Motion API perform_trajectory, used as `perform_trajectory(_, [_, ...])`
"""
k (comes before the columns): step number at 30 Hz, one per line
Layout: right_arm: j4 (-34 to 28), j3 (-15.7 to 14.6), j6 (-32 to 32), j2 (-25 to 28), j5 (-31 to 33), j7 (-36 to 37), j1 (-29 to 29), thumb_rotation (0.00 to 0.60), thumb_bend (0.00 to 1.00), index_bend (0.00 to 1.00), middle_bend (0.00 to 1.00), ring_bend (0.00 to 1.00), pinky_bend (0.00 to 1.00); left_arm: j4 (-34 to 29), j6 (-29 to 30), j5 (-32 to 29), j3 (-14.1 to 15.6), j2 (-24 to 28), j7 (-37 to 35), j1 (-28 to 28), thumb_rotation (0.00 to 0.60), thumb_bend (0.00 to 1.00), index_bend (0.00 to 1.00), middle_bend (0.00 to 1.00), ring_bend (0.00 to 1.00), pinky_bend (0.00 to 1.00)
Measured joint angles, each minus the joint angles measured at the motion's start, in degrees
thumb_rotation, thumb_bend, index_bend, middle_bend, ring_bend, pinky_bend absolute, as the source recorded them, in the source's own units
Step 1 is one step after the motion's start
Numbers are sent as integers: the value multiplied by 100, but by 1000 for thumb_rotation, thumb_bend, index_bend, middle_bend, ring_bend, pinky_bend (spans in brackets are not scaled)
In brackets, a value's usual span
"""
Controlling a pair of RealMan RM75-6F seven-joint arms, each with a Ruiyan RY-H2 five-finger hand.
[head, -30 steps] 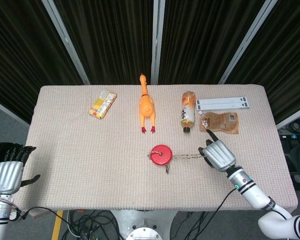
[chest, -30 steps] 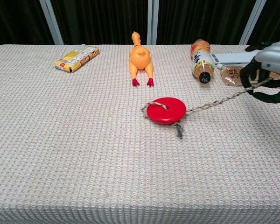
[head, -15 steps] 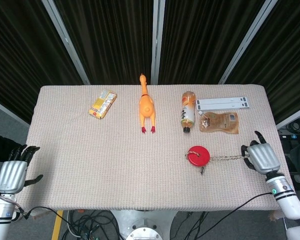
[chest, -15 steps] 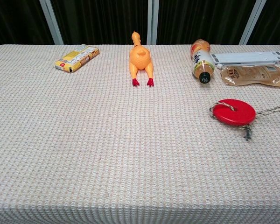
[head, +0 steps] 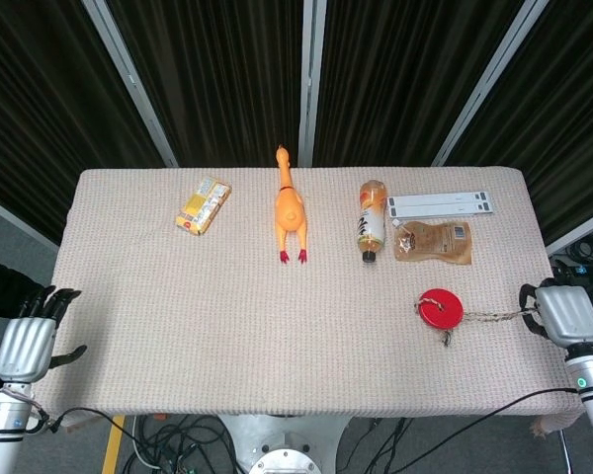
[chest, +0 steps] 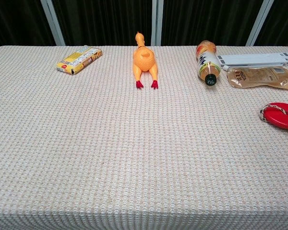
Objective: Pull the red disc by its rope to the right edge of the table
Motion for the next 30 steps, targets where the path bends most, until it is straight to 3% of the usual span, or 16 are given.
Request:
perform_trajectory(9, [-702, 533, 80, -625, -418, -704, 572, 600, 497, 996, 967, 385, 0, 58, 19, -42, -11, 3, -81, 25, 600, 21, 194, 182, 97, 143])
perform_trajectory(10, [-735, 601, 74, -780, -435, -828, 651, 600, 468, 947, 937, 373, 0, 66, 21, -50, -14, 7, -98, 28, 600, 21, 194, 182, 97, 143])
perform_trajectory(11, [-757, 644, 55, -897, -440, -928, 714, 600, 398, 830, 842, 326, 0, 71, 24, -54, -17, 10, -111, 31, 600, 21, 194, 182, 97, 143])
perform_trajectory(12, [-781, 672, 11, -1001, -436, -1027, 777, 600, 279, 576, 623, 214, 0, 76, 28, -59, -19, 14, -124, 34, 600, 21, 194, 182, 97, 143])
perform_trajectory(13, [-824, 683, -101, -1091, -410, -1130, 840, 600, 142, 294, 343, 102, 0, 86, 33, -64, -20, 17, -135, 40, 600, 21, 194, 182, 97, 143])
perform_trajectory(14, [-872, 689, -221, -1114, -369, -1182, 882, 600, 52, 87, 123, 15, 0, 93, 36, -67, -20, 18, -143, 44, 600, 21, 194, 182, 97, 143])
perform_trajectory(15, [-939, 700, -362, -1111, -313, -1225, 930, 600, 16, 10, 28, 0, 0, 101, 37, -70, -19, 18, -154, 48, 600, 22, 194, 182, 97, 143])
perform_trajectory(18, [-1215, 740, -797, -1073, -172, -1263, 1050, 600, 0, 0, 0, 0, 0, 121, 48, -76, -22, 23, -190, 56, 600, 21, 194, 182, 97, 143])
perform_trajectory(21, [-1336, 744, -826, -1013, -228, -1196, 1074, 600, 0, 0, 0, 0, 0, 128, 50, -66, -21, 23, -204, 56, 600, 22, 194, 182, 97, 143])
perform_trajectory(30, [-1398, 527, 475, -625, -819, -636, 483, 600, 0, 0, 0, 0, 0, 94, 141, -10, -40, 24, -199, 58, 600, 21, 194, 179, 97, 143])
